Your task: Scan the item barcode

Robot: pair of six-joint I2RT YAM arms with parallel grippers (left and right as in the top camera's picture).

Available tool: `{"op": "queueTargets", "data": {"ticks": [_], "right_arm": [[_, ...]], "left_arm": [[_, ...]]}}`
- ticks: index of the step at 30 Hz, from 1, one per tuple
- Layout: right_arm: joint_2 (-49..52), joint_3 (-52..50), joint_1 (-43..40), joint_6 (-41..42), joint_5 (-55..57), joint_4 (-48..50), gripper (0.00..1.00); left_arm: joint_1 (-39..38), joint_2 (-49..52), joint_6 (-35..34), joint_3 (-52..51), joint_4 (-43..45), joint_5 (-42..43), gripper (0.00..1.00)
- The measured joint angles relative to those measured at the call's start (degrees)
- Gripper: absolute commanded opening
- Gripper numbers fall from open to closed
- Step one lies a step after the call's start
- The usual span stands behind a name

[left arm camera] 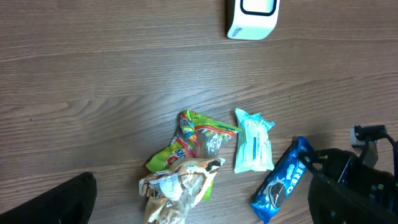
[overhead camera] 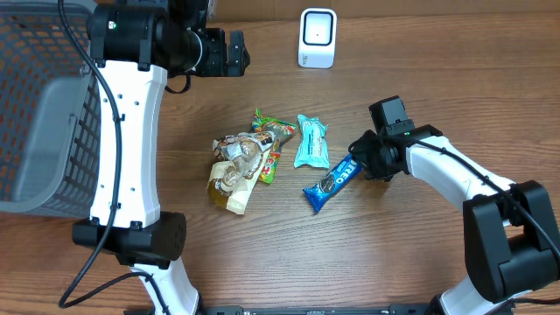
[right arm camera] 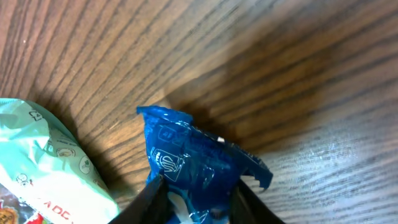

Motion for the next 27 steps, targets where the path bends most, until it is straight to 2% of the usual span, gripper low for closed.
{"op": "queueTargets", "data": {"ticks": [6,10,17,24,27], "right_arm": [[-0.07,0.33,-0.02,-3.41,-1.11,-0.48,0.04],[-0.07,0.92,0.00,-6.69,-1.62,-2.10,0.04],[0.02,4.96,0.13,-13.27,1.97,-12.41,0.04],[-0.70,12.26,3.23,-15.56,17.33,-22.95,0.04],[-2.58,14.36,7.13,-15.30,27.65,-26.64,0.04]], "left_arm": [[0.00,0.00,0.00,0.00,-0.02,0.00,1.00],[0.00,0.00,0.00,0.00,0.00,0.00,1.00],[0.00,0.00,0.00,0.00,0.00,0.00,1.00],[0.00,0.00,0.00,0.00,0.00,0.00,1.00],[0.00,0.00,0.00,0.00,0.00,0.00,1.00]]}}
